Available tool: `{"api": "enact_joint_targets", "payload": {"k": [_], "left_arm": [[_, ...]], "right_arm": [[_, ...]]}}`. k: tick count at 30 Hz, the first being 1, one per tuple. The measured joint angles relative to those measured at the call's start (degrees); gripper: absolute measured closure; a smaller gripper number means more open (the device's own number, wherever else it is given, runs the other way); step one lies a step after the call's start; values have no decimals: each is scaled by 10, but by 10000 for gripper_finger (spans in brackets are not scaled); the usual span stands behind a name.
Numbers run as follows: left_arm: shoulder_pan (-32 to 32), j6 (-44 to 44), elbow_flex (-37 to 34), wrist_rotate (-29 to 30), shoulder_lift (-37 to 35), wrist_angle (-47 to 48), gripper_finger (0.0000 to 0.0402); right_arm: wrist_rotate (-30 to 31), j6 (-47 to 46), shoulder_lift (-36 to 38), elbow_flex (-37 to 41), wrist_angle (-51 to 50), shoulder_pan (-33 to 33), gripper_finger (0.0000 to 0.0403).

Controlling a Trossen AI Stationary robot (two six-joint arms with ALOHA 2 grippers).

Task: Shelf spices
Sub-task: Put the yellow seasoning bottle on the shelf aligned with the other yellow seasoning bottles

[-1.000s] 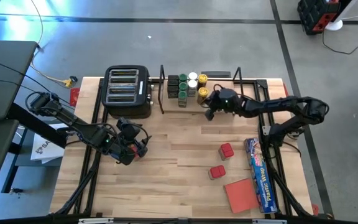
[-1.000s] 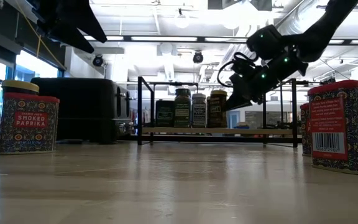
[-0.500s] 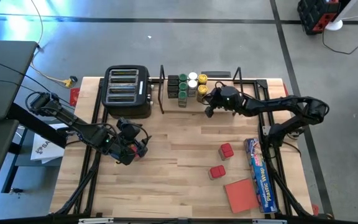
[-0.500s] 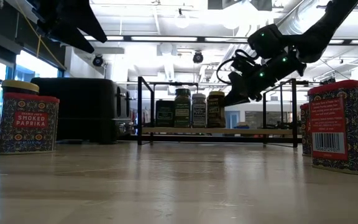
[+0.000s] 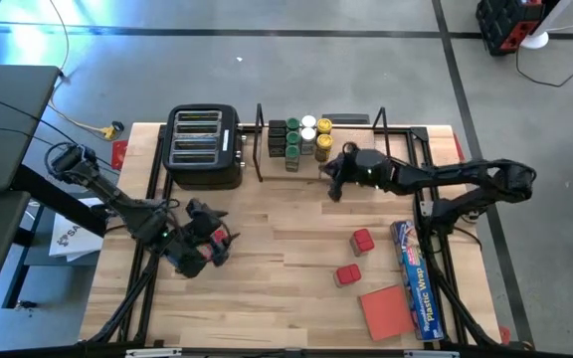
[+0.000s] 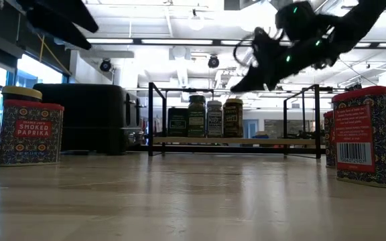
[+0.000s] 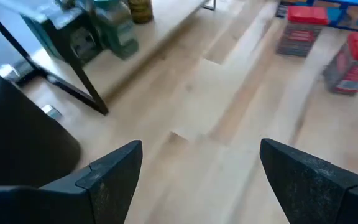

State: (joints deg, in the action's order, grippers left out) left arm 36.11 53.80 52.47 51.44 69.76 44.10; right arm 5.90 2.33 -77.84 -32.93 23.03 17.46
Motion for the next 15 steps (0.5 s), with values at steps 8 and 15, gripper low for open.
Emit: {"api": "enact_joint_targets", "payload": {"k": [8,15], "left_arm": [[54,298,0,-140,0,183,80],[85,350,0,-323,0,272,80]], "right_arm": [[0,-8,26,0,9,-122,399],[55,-9,26,0,10,-160,399]]}}
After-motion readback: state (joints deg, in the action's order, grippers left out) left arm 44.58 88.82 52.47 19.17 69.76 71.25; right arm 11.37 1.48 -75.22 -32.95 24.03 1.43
